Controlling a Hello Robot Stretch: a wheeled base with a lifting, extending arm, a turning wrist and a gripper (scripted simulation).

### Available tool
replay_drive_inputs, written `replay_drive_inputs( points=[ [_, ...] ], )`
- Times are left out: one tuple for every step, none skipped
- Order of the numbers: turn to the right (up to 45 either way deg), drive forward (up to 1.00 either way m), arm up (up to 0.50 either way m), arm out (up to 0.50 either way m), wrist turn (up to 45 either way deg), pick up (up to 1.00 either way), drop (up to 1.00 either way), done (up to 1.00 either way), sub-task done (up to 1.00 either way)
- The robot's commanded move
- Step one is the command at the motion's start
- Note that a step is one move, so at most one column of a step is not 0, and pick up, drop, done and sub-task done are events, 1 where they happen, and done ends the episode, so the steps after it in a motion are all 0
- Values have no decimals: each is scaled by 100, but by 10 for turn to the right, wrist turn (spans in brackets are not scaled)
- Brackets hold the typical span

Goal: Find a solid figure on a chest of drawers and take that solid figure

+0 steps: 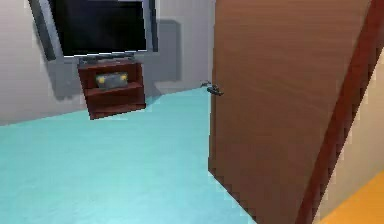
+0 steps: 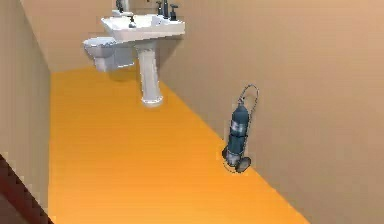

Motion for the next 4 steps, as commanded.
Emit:
replay_drive_inputs(
  points=[
    [-180,0,0,0,0,0,0,0,0],
    [0,100,0,0,0,0,0,0,0],
    [0,50,0,0,0,0,0,0,0],
    [300,0,0,0,0,0,0,0,0]
  ],
)
